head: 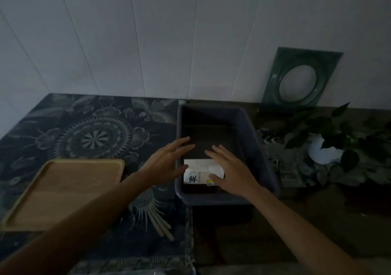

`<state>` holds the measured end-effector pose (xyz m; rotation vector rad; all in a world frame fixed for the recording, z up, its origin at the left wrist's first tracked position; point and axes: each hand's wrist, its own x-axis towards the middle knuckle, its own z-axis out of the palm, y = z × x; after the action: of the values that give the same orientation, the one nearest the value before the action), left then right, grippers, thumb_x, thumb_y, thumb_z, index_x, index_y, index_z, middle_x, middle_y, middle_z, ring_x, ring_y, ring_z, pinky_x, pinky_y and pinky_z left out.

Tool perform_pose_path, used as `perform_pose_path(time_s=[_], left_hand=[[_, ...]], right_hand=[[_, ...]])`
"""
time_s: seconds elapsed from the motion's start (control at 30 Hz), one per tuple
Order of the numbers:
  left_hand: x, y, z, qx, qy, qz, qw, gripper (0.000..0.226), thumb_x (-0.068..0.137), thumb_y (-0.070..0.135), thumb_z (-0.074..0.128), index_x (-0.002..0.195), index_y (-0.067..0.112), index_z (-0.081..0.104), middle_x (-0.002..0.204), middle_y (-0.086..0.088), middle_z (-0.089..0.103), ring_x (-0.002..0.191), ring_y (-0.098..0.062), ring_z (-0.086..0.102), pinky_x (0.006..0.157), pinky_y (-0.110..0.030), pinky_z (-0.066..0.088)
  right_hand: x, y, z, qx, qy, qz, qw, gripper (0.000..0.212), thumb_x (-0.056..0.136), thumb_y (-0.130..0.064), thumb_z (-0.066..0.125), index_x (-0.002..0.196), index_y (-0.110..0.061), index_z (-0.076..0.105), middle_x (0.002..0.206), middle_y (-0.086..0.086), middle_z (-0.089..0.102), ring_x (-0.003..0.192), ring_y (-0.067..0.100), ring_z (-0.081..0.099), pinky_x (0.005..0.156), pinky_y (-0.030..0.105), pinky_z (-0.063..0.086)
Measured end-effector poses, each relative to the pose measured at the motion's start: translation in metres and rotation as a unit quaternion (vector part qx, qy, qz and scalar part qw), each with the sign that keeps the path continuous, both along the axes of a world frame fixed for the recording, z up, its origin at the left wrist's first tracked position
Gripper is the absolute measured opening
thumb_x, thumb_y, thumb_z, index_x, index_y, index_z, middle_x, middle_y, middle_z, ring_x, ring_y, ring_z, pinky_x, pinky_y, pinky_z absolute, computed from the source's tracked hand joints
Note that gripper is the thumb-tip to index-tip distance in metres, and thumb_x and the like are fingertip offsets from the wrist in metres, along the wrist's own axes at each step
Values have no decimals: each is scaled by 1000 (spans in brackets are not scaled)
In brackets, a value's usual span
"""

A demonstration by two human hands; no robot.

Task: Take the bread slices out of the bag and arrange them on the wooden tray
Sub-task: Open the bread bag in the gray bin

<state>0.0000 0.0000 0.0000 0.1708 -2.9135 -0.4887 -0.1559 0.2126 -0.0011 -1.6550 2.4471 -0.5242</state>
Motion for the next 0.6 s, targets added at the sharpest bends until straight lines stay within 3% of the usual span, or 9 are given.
perform_pose_path(time_s=[0.17, 0.27, 0.43, 0.6], left_hand=[[-22, -6, -30, 60, 2, 2, 998, 56, 91, 32, 68, 145, 25, 53, 153, 2, 48, 136, -22, 50, 108, -44, 47], [-29, -12, -43, 77, 22, -13, 997, 50, 86, 23, 74, 135, 18, 64, 136, -5, 62, 123, -26, 60, 98, -47, 53], [-32, -23, -55, 80, 86, -54, 992, 39, 86, 13, 76, 125, 15, 73, 115, -6, 71, 99, -23, 70, 73, -40, 61], [-34, -31, -53, 107, 109, -83, 985, 28, 91, 16, 71, 118, 17, 76, 110, -4, 72, 85, -19, 70, 64, -36, 59]], right_hand=[[-9, -22, -19, -15, 10, -43, 999, 60, 89, -24, 77, 145, -23, 56, 154, 2, 50, 143, 22, 44, 117, 44, 40], [-10, -29, -28, -37, 22, -41, 998, 51, 85, -15, 80, 133, -19, 66, 137, 3, 62, 129, 22, 56, 107, 46, 48], [-10, -33, -38, -86, 27, -58, 994, 37, 84, -6, 80, 119, -19, 76, 119, 1, 68, 111, 20, 64, 93, 40, 52], [-13, -33, -39, -114, 46, -66, 990, 32, 83, -6, 82, 113, -18, 79, 109, -1, 72, 102, 19, 63, 85, 33, 47]])
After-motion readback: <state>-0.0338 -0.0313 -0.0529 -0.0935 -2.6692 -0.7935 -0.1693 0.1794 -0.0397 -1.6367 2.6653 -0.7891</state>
